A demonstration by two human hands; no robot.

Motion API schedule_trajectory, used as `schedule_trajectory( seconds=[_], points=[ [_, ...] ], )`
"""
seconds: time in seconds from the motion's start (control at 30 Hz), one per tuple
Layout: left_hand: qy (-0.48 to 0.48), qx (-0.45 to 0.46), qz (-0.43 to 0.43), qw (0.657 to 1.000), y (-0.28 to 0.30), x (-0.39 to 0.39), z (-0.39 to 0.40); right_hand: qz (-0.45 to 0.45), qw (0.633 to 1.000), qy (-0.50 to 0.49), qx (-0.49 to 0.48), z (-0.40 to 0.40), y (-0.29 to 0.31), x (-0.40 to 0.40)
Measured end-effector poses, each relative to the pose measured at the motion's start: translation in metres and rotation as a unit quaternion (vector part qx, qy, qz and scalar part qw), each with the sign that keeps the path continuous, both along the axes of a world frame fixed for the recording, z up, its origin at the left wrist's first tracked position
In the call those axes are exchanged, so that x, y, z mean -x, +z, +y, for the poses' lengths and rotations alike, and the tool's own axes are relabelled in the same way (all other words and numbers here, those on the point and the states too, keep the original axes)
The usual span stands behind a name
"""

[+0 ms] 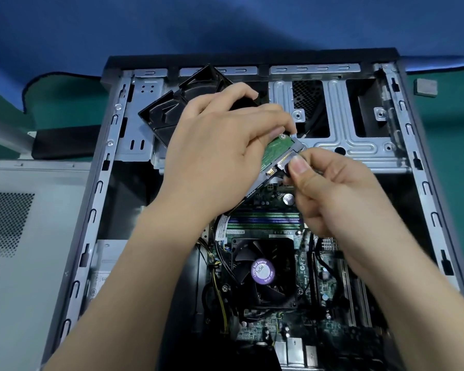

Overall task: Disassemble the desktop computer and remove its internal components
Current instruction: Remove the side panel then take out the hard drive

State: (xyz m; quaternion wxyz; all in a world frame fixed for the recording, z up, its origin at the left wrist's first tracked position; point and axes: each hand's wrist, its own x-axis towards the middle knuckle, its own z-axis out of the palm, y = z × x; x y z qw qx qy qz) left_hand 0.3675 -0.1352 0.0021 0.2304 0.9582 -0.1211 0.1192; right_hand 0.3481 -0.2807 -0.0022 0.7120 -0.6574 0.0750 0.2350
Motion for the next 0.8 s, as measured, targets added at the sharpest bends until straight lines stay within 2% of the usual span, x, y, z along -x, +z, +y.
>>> schedule_trajectory(
  seconds=[0.17,0.27,0.5,0.57,0.7,0.8],
  points=[
    [0.003,-0.002,-0.002,1.000,0.000,0.000,-0.002,-0.005,0.989,-0.128,-0.073,0.022,-0.003,0.020],
    [0.003,-0.002,-0.001,1.000,0.000,0.000,-0.001,0.010,0.990,-0.116,-0.074,0.019,-0.004,0.017],
    [0.005,-0.004,0.007,1.000,0.000,-0.001,-0.001,0.042,0.998,0.036,-0.009,-0.009,0.001,-0.008],
    [0.005,-0.004,0.006,1.000,-0.001,-0.001,0.000,0.040,0.999,0.027,-0.005,-0.007,0.001,-0.007],
    [0.009,-0.004,0.005,1.000,0.000,-0.001,-0.001,0.005,0.997,-0.073,-0.015,0.011,-0.001,0.009],
    [0.009,0.000,0.004,1.000,0.000,-0.001,-0.001,-0.012,0.995,-0.102,-0.021,0.018,-0.003,0.017]
  ],
)
